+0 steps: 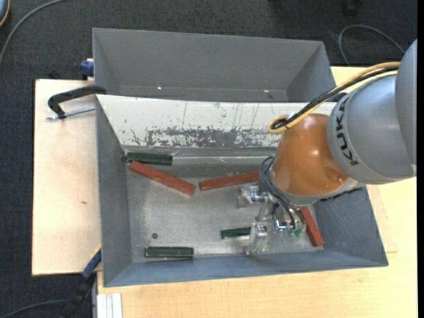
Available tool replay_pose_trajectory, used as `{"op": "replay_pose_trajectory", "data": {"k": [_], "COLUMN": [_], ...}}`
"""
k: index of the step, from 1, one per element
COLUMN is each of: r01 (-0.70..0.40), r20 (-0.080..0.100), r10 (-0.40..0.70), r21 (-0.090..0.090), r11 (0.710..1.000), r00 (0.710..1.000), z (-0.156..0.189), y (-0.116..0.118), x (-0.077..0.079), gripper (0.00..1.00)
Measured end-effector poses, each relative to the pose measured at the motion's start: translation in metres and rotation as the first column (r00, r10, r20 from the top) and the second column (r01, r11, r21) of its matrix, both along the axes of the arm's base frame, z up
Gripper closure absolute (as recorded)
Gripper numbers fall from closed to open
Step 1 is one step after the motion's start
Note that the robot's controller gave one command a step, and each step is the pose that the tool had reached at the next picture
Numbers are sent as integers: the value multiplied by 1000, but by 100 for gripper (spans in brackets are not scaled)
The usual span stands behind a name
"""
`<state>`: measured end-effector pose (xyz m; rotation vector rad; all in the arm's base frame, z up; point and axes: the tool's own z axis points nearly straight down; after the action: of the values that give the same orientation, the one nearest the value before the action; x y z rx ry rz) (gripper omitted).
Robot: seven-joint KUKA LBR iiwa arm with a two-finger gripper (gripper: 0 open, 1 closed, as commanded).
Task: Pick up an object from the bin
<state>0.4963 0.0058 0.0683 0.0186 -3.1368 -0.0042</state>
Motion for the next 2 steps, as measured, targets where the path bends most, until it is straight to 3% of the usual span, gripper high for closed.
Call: {"op": "replay_pose_trajectory", "data": {"k": [1,2], "r01": [2,-78], "r20": [5,13], "r10": [-2,78], "r21": [-2,-1], "r11": [1000,997], "r00": [1000,997], "z": [2,53], "y": [-2,28], "x": [2,2], "gripper": [100,100]}}
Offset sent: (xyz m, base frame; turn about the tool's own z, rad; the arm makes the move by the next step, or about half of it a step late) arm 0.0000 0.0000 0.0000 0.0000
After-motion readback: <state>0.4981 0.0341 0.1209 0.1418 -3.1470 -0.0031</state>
